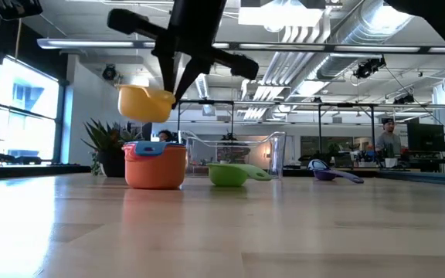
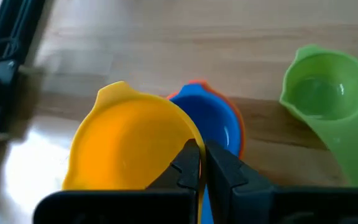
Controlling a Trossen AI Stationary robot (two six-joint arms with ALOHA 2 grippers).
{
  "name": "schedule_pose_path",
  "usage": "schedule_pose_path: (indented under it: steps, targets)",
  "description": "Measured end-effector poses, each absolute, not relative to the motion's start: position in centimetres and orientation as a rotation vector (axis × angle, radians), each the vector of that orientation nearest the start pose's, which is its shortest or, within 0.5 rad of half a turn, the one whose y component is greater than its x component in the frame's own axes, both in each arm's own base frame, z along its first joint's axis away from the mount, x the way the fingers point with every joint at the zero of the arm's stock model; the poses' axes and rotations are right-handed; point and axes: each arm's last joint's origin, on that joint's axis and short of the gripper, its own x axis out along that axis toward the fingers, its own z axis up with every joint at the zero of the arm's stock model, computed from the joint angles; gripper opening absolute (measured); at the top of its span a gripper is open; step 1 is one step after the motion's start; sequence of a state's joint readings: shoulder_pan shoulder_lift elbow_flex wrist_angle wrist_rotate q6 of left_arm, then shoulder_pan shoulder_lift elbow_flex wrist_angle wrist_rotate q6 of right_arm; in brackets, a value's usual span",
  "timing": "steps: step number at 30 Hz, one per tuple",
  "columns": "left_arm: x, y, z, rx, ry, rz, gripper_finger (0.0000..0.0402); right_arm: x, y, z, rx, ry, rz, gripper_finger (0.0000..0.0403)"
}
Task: Nest measuring cups in basket
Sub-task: Stack the yellow measuring cup on top of the blue measuring cup
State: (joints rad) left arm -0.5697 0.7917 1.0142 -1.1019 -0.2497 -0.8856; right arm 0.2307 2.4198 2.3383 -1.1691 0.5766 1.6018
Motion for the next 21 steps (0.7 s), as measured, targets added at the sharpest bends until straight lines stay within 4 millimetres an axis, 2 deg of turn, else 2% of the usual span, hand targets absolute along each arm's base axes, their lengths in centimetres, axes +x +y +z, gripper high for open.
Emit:
schedule_pose_path:
  steps: [7, 21]
  targets:
    - [10.6, -5.9, 33.0, -0.478, 0.864, 0.077, 0.0104, 48.9, 8.2, 21.8, 0.939, 0.637, -1.14, 0.0]
    - [10.6, -5.9, 33.0, -0.462, 0.865, 0.07, 0.0104, 49.2, 7.3, 20.1, 0.953, 0.682, -1.191, 0.0001]
